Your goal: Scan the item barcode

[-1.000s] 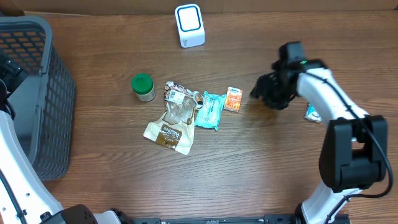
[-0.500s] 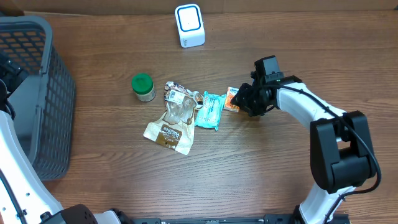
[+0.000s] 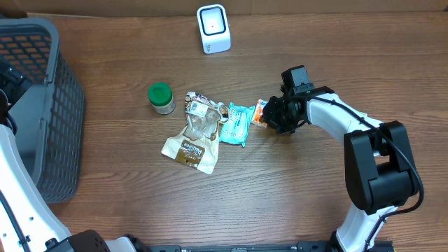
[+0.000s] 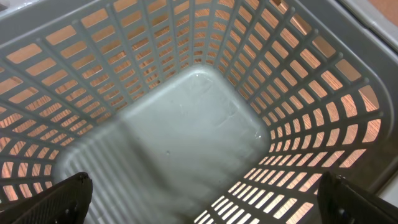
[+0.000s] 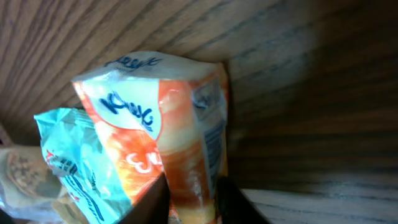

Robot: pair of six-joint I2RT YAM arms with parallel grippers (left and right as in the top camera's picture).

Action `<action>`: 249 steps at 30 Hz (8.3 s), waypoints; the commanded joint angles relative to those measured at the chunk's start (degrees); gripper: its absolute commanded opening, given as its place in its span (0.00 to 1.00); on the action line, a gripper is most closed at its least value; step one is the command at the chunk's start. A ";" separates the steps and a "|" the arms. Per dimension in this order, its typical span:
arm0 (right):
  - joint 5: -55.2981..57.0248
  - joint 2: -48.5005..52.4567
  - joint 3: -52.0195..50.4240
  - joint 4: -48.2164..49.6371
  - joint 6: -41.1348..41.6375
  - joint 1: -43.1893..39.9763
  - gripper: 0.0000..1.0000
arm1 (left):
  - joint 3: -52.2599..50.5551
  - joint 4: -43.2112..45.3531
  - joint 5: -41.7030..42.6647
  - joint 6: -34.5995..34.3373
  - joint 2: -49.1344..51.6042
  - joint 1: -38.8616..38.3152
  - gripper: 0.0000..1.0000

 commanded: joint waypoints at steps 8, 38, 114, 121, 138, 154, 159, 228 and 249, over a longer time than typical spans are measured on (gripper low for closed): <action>-0.09 -0.83 1.09 -6.54 -4.85 -1.09 0.04 | 1.11 0.17 0.24 -1.20 0.24 0.24 1.00; -60.54 -12.70 7.87 -4.48 -26.84 -5.16 0.04 | 1.11 0.17 0.22 -1.20 0.24 0.24 1.00; 2.25 -12.79 16.09 -29.70 -21.53 -6.23 0.51 | 1.11 0.17 0.22 -1.20 0.24 0.24 1.00; 2.73 -12.72 4.72 -21.81 -21.51 -12.50 0.23 | 1.11 0.17 0.22 -1.20 0.24 0.24 1.00; 2.95 -12.72 -9.01 -3.91 -26.27 -6.45 0.13 | 1.11 0.17 0.22 -1.20 0.24 0.24 1.00; 3.08 -12.90 -4.39 -9.11 -15.23 -2.43 0.34 | 1.11 0.20 0.22 -1.20 0.24 0.24 1.00; -3.63 -12.98 -4.35 -12.33 -12.17 -5.38 0.45 | 1.11 0.17 0.22 -1.20 0.24 0.24 1.00; -65.77 -16.61 -5.01 31.58 6.19 -3.21 0.04 | 1.11 0.20 0.22 -1.20 0.24 0.24 1.00; -5.20 -16.61 1.88 -17.03 -14.97 6.27 0.04 | 1.11 0.17 0.22 -1.20 0.24 0.24 1.00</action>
